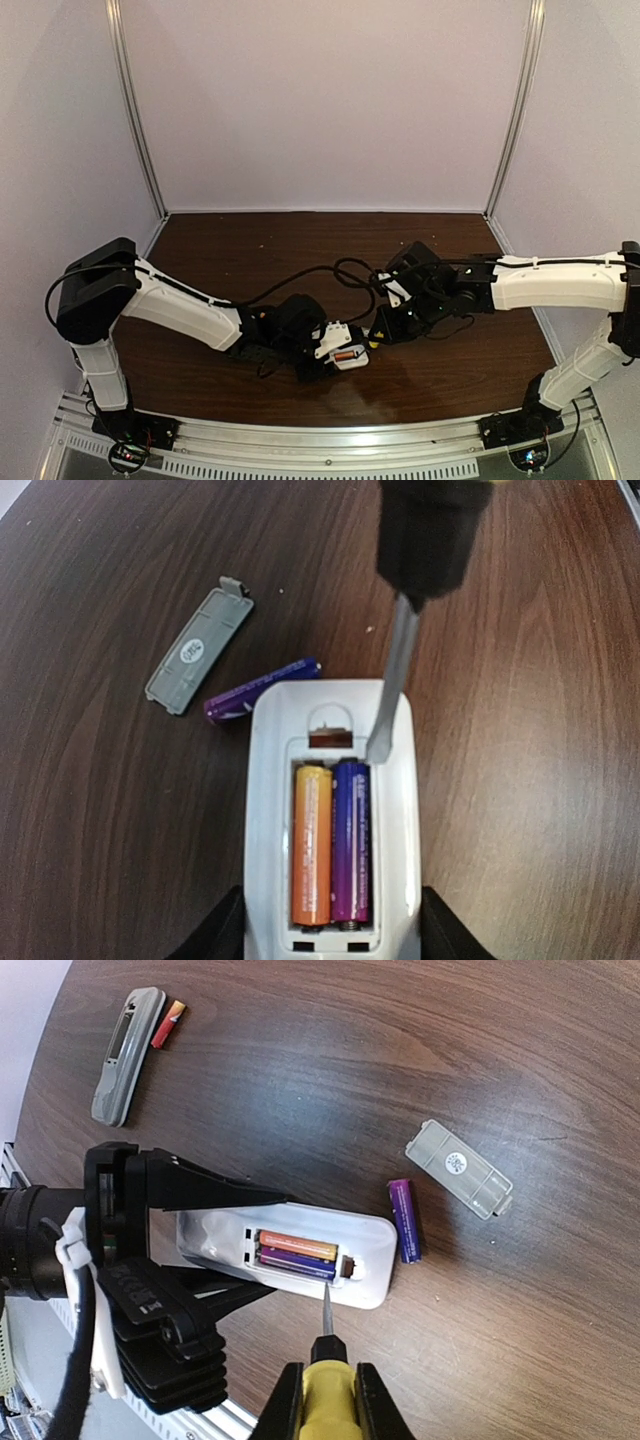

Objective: Unload the batteries from the remote control
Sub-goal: Remove the battery from the remote control without the battery cover.

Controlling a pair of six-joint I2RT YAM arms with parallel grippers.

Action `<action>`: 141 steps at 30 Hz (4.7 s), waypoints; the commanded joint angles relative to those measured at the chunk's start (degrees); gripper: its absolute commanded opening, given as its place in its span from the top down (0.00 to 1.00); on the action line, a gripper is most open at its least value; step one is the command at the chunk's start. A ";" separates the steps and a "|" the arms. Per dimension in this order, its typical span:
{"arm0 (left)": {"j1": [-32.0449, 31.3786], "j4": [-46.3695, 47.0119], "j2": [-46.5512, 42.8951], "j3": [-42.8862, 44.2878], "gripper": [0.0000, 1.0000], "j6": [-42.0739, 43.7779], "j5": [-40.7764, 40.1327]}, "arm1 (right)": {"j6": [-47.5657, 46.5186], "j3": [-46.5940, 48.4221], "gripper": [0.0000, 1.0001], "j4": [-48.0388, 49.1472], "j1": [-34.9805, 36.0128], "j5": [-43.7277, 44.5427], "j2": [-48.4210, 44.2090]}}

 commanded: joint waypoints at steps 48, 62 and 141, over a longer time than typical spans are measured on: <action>0.37 -6.86 -7.14 -1.33 1.00 -9.08 21.77 | 3.55 -0.16 1.00 8.89 5.00 -8.07 1.53; 0.61 -5.56 -7.38 -2.53 1.00 -14.90 31.24 | 11.92 -9.86 1.00 18.72 3.94 -11.29 -3.69; 3.27 -9.49 -3.88 0.40 1.00 -4.36 15.97 | 6.98 4.47 1.00 -2.45 -0.47 -2.30 2.44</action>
